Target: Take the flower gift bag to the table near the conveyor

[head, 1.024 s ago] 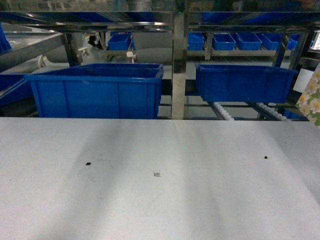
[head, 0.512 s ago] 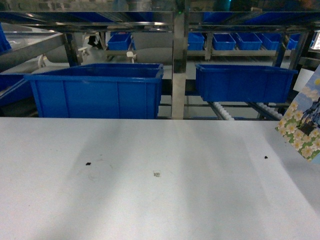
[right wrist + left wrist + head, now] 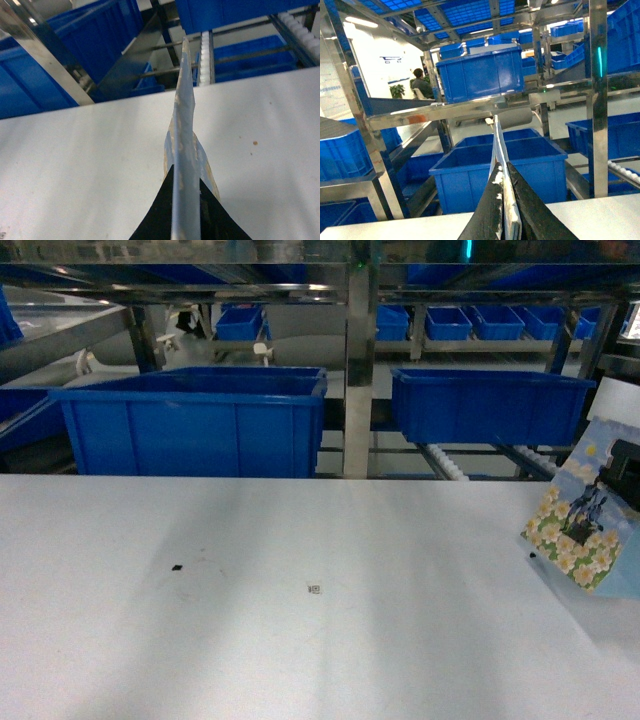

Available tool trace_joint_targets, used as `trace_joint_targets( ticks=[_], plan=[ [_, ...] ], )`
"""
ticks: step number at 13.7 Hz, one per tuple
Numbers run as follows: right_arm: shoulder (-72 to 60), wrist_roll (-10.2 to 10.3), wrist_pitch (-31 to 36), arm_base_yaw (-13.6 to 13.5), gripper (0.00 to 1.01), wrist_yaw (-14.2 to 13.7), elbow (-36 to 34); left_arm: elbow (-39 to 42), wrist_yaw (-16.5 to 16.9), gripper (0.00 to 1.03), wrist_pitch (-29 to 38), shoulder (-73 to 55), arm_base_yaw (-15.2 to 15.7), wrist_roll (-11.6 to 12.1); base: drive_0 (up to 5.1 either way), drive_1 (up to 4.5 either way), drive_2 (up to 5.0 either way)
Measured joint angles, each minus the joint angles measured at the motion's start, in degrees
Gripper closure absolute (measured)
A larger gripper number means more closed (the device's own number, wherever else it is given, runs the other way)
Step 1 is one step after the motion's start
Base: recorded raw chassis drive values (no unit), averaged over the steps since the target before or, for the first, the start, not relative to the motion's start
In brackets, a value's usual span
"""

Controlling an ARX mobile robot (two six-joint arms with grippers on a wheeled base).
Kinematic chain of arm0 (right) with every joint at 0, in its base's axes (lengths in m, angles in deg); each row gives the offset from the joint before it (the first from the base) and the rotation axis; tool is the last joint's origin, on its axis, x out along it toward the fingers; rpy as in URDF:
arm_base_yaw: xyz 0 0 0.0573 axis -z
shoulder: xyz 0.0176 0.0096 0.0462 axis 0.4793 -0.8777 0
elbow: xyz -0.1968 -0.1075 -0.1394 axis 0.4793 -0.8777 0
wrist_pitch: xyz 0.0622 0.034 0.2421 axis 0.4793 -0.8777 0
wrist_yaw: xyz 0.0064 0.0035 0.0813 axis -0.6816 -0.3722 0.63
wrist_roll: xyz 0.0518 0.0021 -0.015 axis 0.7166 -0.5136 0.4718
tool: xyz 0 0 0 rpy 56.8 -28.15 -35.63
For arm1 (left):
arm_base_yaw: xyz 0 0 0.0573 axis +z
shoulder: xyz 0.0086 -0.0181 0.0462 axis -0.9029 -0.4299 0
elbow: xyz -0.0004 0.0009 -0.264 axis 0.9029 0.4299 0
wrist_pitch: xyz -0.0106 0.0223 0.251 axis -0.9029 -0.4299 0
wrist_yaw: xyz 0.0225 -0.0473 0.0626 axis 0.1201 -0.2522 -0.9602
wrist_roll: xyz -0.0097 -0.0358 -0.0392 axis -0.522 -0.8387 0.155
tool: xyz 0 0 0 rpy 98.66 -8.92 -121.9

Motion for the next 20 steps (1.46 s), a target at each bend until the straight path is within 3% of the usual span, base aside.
trace_joint_targets(
  ticks=[3,6,9,12,14,16,18,20],
  plan=[
    [-1.05,-6.4,0.7,-1.49,0.99,-1.84,-2.43,0.0,0.0,1.01,0.04,0.0,0.0,0.0,0.0,0.0,0.0],
    [-1.05,-7.17,1.88,-1.55,0.94,-2.45,-3.5,0.0,0.0,1.01,0.04,0.0,0.0,0.0,0.0,0.0,0.0],
    [-0.92,-7.28,6.51,-1.51,0.5,-7.76,-6.6,0.0,0.0,1.01,0.07,0.0,0.0,0.0,0.0,0.0,0.0],
    [7.45,-6.08,13.49,-4.48,0.01,-14.49,-12.96,0.0,0.0,1.01,0.04,0.0,0.0,0.0,0.0,0.0,0.0],
    [13.35,-6.27,16.79,-6.03,0.03,-19.06,-20.7,0.0,-0.02,1.01,0.04,0.0,0.0,0.0,0.0,0.0,0.0],
    [21.09,-8.83,20.61,-6.86,0.03,-27.17,-27.89,0.0,-0.02,1.01,0.02,0.0,0.0,0.0,0.0,0.0,0.0],
    [31.06,-9.4,13.31,-8.76,0.03,-29.44,-34.07,0.0,0.0,1.01,0.02,0.0,0.0,0.0,0.0,0.0,0.0],
    [44.41,-6.97,4.61,-13.35,0.03,-32.11,-39.12,0.0,-0.02,1.01,0.04,0.0,0.0,0.0,0.0,0.0,0.0]
  ],
)
